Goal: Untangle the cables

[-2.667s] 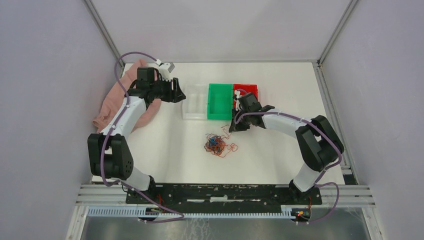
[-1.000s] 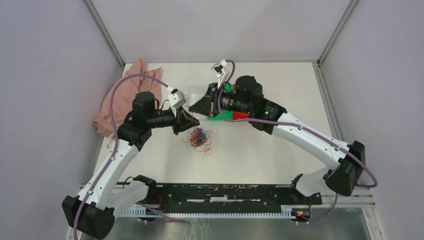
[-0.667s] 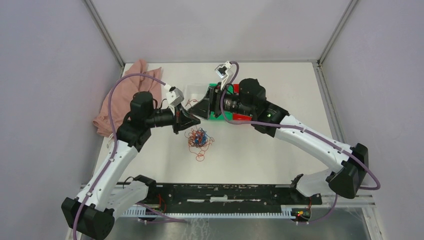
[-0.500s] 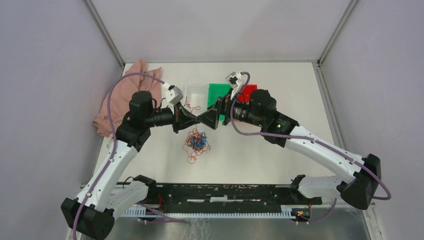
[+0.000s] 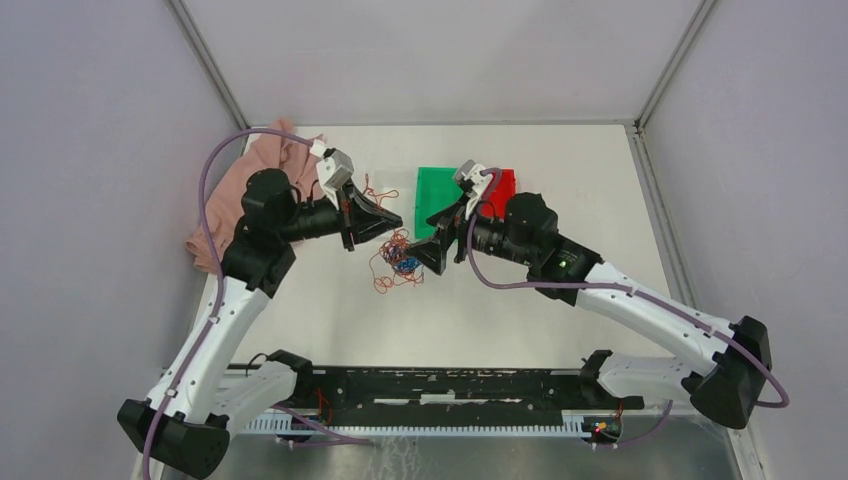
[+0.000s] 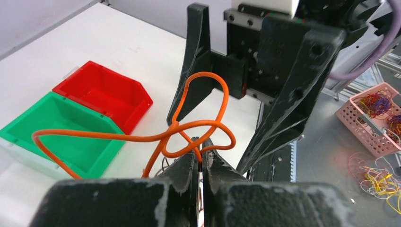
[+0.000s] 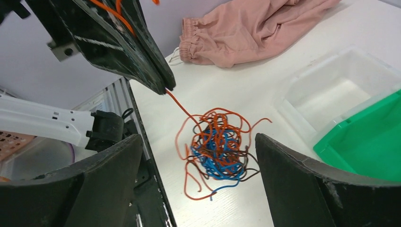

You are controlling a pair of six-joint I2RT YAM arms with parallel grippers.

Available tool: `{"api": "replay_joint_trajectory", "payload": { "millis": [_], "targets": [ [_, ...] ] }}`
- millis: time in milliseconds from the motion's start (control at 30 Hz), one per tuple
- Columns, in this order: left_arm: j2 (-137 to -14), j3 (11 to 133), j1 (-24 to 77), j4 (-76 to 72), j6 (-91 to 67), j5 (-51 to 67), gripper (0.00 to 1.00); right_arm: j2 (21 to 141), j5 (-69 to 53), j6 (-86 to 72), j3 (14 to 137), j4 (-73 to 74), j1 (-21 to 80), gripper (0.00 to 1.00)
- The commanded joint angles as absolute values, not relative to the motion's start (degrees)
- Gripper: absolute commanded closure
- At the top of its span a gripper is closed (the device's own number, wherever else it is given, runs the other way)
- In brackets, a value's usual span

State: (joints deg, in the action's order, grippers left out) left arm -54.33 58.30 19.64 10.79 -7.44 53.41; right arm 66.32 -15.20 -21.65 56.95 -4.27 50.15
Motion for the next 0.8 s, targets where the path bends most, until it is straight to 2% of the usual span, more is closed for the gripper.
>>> {"api": "replay_joint_trajectory", "payload": {
  "millis": [0, 400, 567, 667, 767],
  "targets": [
    [-54.56, 62.52, 19.78, 7.28, -12.04, 55.74, 0.97, 68.54, -19.16, -16.88, 60.07, -8.47, 50.51, 0.07],
    [-55.63, 65.85, 19.87, 7.19, -14.52, 56.10, 0.97, 74.20, -22.95, -20.71, 61.84, -23.25, 53.68, 0.30],
    [-55.64, 66.45, 19.82, 7.15, -15.33, 56.02, 0.97, 77.59, -24.24, -25.75, 62.45, -28.96, 53.98, 0.48],
    [-55.93, 67.81, 19.95, 7.12, -15.57, 55.99, 0.97, 80.08, -25.19, -28.47, 62.86, -30.72, 53.97, 0.62],
    [-56.56, 69.83, 19.95, 7.13, -16.01, 55.93, 0.97, 81.94, -25.40, -31.28, 61.93, -33.94, 54.05, 0.65]
  ]
}}
